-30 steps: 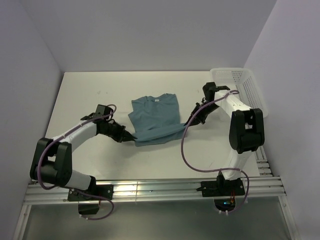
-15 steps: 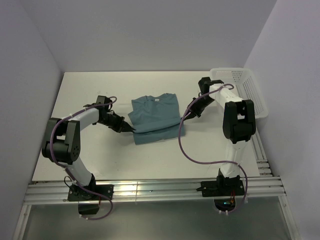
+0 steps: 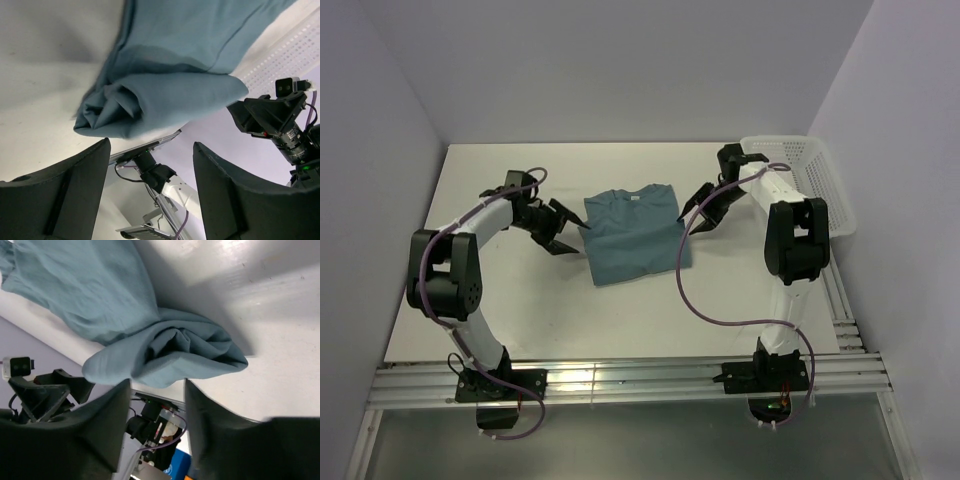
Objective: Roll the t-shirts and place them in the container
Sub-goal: Roll the tshirt
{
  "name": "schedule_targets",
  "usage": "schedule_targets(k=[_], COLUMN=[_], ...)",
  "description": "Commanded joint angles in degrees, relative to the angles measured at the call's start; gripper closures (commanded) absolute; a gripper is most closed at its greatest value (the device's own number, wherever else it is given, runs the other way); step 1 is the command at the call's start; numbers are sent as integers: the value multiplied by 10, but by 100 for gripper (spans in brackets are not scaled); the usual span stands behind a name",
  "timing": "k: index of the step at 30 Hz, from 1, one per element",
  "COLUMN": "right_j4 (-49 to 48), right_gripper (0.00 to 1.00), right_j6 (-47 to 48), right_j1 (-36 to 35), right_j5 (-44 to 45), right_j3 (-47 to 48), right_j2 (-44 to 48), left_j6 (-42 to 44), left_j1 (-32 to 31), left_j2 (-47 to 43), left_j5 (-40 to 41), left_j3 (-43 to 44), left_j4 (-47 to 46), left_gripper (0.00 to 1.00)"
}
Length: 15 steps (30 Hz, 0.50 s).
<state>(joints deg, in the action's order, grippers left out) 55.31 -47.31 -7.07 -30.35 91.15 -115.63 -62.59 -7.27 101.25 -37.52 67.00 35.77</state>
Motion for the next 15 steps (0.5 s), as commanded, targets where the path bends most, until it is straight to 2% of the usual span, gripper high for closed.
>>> schedule_targets(k=[1,6,9,10,13,14,15], right_j4=[-32,-101,-171,-204,-278,-280,-280], right_gripper=[43,41,41,44,61,73,80], right_j6=[-11,0,13,17,18,21,27], right_j1=[4,4,3,2,-9,-15,-28], right_j5=[5,-7,-43,-80,-94,-87,-85], right_j3=[17,0,-47,-86,-138,-142,-142], right_j2=[34,97,138,150,173,170,160], left_j6=[18,40,73,82,83,81,77], left_j1=[1,6,5,5,-13,-20,-39], left_j2=[-2,-23,-50,-70,-94,-95,-91], left_j5=[13,45,61,54,38,32,29], left_j3=[40,81,90,84,53,38,31], left_j4=[19,26,10,-9,-69,-83,-105], left_gripper=[28,28,29,30,38,41,48])
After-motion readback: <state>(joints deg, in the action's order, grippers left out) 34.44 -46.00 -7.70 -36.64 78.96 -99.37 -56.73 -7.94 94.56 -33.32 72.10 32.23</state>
